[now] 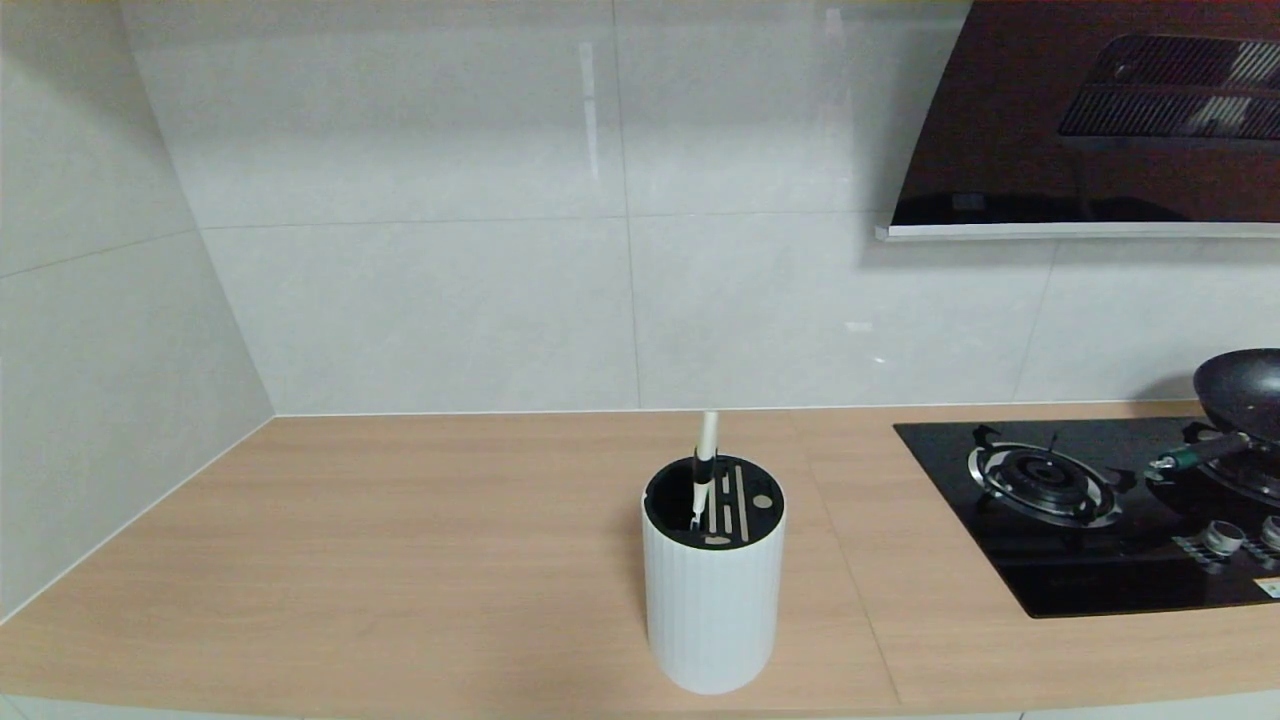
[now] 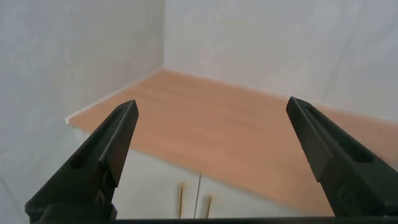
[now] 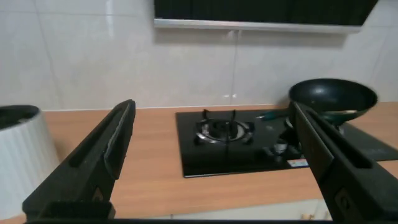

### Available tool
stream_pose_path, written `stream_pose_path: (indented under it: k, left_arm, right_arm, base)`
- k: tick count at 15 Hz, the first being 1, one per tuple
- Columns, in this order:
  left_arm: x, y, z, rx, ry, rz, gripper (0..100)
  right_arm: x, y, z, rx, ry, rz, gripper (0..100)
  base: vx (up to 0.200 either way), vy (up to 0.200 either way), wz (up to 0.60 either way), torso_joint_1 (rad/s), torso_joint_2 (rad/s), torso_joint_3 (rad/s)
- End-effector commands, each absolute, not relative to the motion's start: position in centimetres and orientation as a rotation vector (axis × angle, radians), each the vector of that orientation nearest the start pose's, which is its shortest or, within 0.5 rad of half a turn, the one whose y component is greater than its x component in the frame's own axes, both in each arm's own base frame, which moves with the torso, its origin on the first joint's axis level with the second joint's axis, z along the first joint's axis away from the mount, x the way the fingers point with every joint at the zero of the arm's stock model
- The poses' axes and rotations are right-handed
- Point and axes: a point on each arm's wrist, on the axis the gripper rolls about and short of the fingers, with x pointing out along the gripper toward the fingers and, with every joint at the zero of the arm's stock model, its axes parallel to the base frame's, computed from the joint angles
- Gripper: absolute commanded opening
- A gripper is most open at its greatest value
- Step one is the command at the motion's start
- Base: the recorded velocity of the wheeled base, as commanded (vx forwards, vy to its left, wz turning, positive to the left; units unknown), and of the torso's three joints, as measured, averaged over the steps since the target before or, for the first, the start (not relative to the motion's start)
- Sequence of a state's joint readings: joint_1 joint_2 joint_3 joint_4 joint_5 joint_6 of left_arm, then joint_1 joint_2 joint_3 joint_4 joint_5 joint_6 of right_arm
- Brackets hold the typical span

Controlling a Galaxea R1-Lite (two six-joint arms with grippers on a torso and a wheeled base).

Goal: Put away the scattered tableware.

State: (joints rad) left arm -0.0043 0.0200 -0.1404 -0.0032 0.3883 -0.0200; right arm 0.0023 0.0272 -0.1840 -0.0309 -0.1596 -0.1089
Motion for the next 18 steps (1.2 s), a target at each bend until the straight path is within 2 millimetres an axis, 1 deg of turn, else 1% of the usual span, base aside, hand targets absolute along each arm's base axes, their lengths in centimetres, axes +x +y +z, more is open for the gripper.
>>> stream_pose_path:
  k: [1,2,3,5,6,7,8,9,10,13,18]
  left_arm:
    - [-2.4,0.7,8.3,0.005,-0.07,0.341,100]
    - [-2.4,0.7,8.0,-0.024,-0.047,0.319,100]
    - [-2.4,0.6,7.9,-0.022,-0.04,0.27,100]
    - [-2.3,0.3,7.9,-0.007,-0.033,0.147,100]
    - [-2.3,0.2,7.9,-0.006,-0.032,0.12,100]
    - [-2.3,0.0,7.6,0.003,-0.005,0.014,100]
    - [-2.3,0.0,7.5,0.04,0.006,-0.009,100]
    - [-2.3,-0.1,7.5,0.078,0.007,-0.014,100]
    - [-2.3,-0.1,7.5,0.081,0.007,-0.019,100]
    - [-2.3,-0.1,7.5,0.061,0.007,-0.019,100]
    - [-2.3,-0.1,7.5,0.061,0.007,-0.019,100]
  right_arm:
    - [-3.2,-0.3,10.6,-0.097,-0.129,-0.163,100]
    - [-2.5,-0.3,8.8,-0.1,-0.067,-0.162,100]
    - [-2.3,-0.3,8.1,-0.099,-0.043,-0.154,100]
    - [-2.3,-0.2,8.1,-0.062,-0.046,-0.107,100]
    - [-2.3,-0.2,8.1,-0.061,-0.043,-0.083,100]
    - [-2.3,0.0,8.1,-0.058,-0.043,-0.014,100]
    - [-2.3,0.0,8.0,-0.077,-0.04,0.012,100]
    - [-2.3,0.1,7.9,-0.088,-0.03,0.048,100]
    - [-2.3,0.2,7.7,-0.088,-0.008,0.078,100]
    - [-2.3,0.2,7.6,-0.024,0.004,0.069,100]
    - [-2.3,0.1,7.5,-0.015,0.004,0.066,100]
  base:
    - [0.0,0.0,0.0,0.0,0.0,0.0]
    - [0.0,0.0,0.0,0.0,0.0,0.0]
    - [0.0,0.0,0.0,0.0,0.0,0.0]
    - [0.0,0.0,0.0,0.0,0.0,0.0]
    - [0.0,0.0,0.0,0.0,0.0,0.0]
    - [0.0,0.0,0.0,0.0,0.0,0.0]
    - [0.0,0.0,0.0,0.0,0.0,0.0]
    - [0.0,0.0,0.0,0.0,0.0,0.0]
    - [0.0,0.0,0.0,0.0,0.0,0.0]
    - [0.0,0.0,0.0,0.0,0.0,0.0]
    - [0.0,0.0,0.0,0.0,0.0,0.0]
